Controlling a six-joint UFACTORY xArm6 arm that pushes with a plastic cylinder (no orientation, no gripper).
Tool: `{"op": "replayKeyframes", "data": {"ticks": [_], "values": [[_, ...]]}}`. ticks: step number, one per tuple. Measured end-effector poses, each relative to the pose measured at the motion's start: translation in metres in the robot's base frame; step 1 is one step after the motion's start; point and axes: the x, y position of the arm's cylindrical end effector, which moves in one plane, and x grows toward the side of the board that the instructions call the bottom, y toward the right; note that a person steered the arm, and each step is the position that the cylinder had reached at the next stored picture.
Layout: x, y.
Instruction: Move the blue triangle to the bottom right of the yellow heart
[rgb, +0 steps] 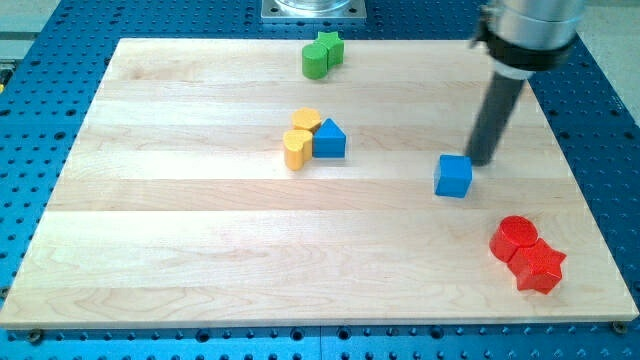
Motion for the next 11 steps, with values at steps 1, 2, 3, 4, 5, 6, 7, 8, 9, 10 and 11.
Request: {"op": "replayKeyframes", "data": {"ticks": [1,2,3,4,5,6,7,8,9,10,11], "values": [[0.022,0.025],[0.030,-0.049],[0.033,-0.126],[0.047,-0.091],[0.065,-0.087],[0.065,-0.152],[0.067,-0.187],[0.099,-0.201],[0.081,-0.211],[0.061,-0.207],[0.049,-0.207]]}}
